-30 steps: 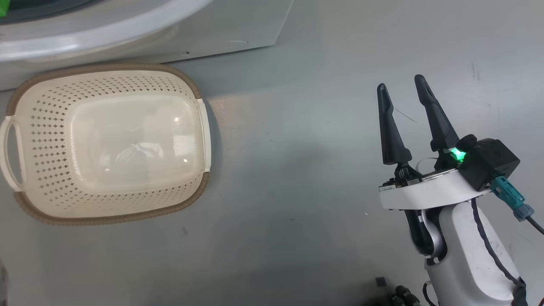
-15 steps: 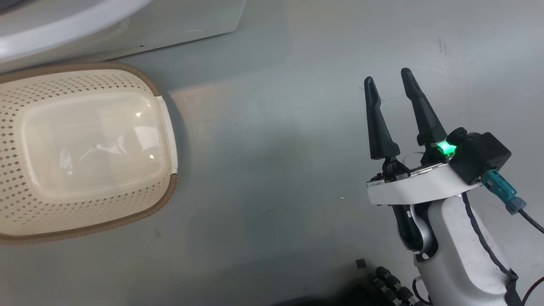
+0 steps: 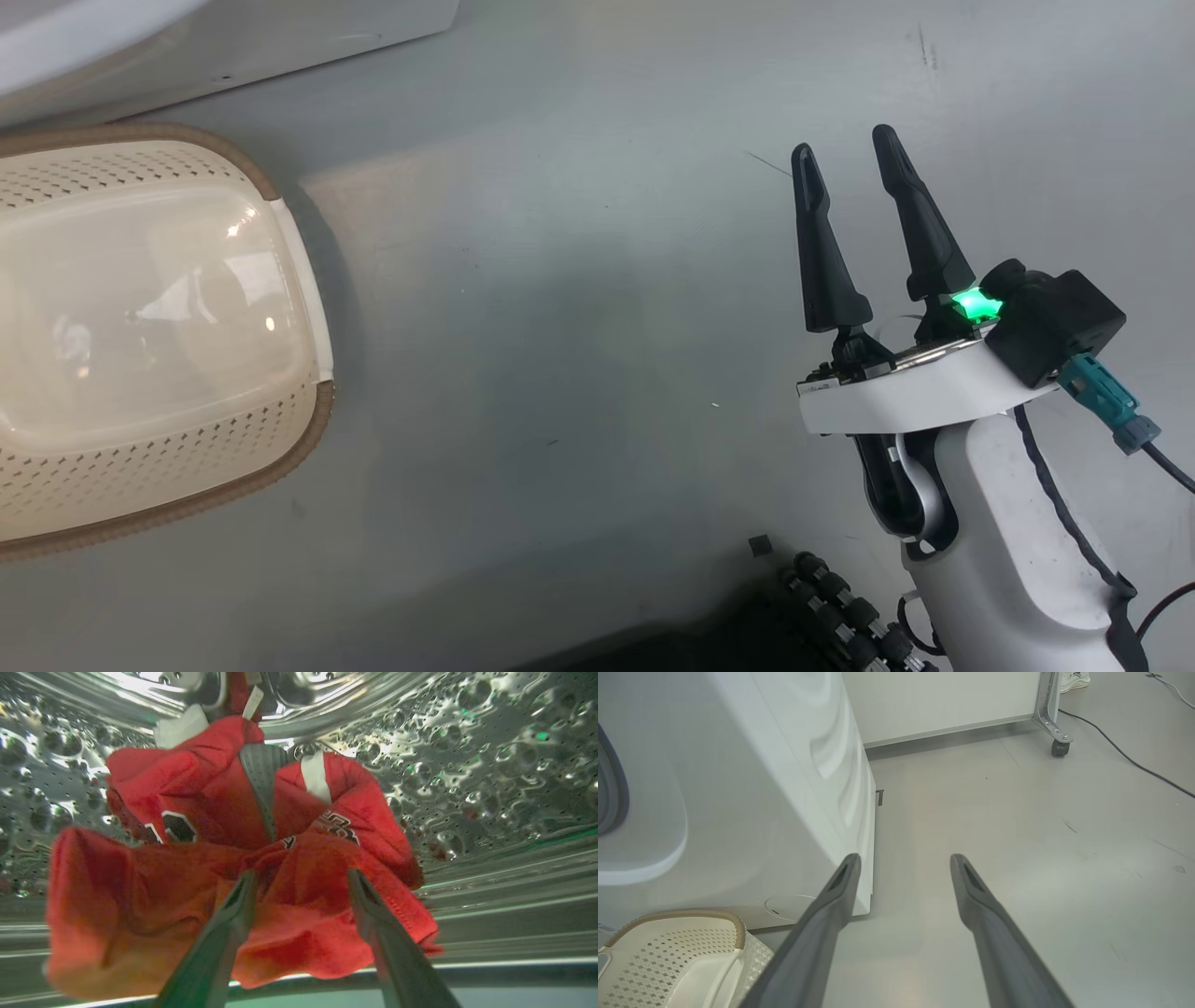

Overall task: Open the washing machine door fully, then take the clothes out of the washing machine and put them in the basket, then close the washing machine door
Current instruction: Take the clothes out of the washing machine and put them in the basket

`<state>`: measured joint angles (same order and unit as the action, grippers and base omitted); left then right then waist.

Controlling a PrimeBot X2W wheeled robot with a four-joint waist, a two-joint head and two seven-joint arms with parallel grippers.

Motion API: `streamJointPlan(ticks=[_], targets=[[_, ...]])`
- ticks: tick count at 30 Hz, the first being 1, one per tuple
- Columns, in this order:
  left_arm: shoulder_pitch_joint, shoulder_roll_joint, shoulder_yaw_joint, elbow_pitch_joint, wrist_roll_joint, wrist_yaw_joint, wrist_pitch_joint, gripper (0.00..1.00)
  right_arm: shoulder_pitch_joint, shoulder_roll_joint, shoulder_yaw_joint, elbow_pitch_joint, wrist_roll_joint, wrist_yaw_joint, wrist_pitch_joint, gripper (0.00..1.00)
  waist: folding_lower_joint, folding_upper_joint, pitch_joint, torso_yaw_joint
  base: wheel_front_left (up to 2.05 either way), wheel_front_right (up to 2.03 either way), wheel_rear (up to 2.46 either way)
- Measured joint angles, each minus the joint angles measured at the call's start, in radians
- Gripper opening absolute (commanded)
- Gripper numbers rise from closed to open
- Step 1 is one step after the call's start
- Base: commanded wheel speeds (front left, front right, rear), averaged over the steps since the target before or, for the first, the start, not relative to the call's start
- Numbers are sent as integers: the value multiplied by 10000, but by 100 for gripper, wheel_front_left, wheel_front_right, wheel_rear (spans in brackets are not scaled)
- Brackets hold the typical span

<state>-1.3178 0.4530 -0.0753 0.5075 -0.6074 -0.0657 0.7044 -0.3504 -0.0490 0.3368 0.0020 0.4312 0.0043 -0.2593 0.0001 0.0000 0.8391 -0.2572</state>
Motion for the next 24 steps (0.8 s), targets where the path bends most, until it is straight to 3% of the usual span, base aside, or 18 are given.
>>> streamJointPlan(ticks=[12, 13, 15, 24], targets=[[-152, 155, -391, 652, 222, 316, 1220, 97, -310, 2, 100, -12, 109, -71, 0, 100, 0, 0, 186, -60, 0, 0, 0], [-195, 155, -408, 671, 222, 353, 1315, 51, -326, 2, 102, -12, 136, -71, 0, 100, 0, 0, 191, -59, 0, 0, 0], [-257, 157, -460, 677, 219, 357, 1490, 0, -326, 2, 123, -10, 174, -71, 0, 100, 0, 0, 198, -57, 0, 0, 0], [-345, 163, -585, 625, 226, 343, 1641, 0, -403, 0, 123, -10, 174, -73, 0, 100, -1, 0, 236, -24, 0, 0, 0]])
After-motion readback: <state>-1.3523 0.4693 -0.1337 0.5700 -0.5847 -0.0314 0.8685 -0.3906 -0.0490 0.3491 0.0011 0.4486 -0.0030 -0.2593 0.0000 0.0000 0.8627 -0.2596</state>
